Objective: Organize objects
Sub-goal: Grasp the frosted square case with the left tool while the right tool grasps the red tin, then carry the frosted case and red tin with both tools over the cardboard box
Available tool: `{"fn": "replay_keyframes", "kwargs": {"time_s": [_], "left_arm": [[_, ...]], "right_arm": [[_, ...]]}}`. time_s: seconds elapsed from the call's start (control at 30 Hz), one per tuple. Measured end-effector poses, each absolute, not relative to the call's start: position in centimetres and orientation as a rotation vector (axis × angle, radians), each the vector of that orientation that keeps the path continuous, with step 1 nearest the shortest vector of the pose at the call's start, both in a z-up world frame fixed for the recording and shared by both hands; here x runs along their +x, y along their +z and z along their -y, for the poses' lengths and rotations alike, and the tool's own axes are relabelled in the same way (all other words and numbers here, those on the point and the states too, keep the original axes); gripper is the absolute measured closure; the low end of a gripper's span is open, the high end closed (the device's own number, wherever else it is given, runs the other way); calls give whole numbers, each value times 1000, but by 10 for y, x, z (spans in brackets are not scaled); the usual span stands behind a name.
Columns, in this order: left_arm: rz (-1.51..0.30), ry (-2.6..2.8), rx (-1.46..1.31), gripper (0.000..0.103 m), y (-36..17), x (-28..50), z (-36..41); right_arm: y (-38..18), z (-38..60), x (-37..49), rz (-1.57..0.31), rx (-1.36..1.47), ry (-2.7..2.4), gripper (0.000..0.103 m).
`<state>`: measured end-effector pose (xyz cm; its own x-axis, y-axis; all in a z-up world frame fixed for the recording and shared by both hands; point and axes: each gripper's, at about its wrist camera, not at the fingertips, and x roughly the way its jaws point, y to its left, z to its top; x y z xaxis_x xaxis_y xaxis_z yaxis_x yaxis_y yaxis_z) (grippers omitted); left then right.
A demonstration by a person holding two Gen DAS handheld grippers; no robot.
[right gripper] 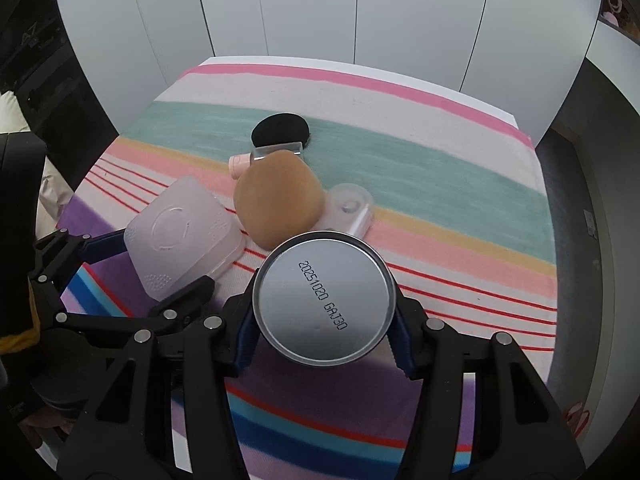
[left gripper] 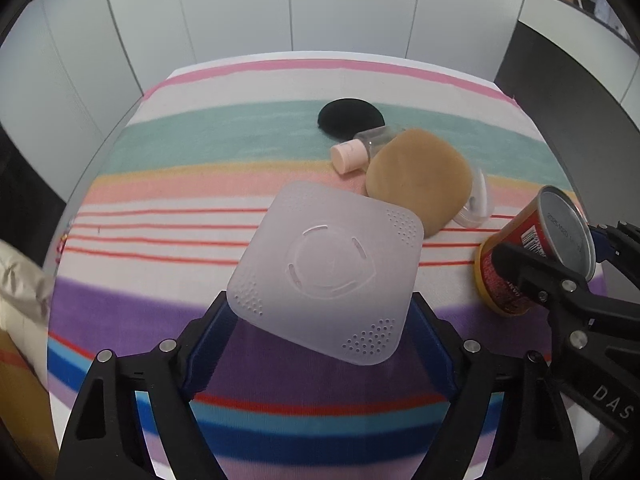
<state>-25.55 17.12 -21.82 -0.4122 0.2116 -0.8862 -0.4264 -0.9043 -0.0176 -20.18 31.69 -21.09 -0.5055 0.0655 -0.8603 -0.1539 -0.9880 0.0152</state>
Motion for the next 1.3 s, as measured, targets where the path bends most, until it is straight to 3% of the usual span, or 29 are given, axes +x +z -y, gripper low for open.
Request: {"fn": "replay_keyframes", "kwargs": {"time_s": [0.37, 0.93, 1.3], "left_arm": [[-199, 2426, -1391, 19, -181, -230, -143], [-81, 2512, -1321, 19, -70, -179, -100], [-19, 2564, -1312, 19, -34, -134, -55]], "right_arm": [[-186, -316, -183, -125, -1470, 2623, 47], [-84, -276, -129, -117, -1423, 2676, 47], [-46, -236, -106, -47, -1420, 2748, 47]]}}
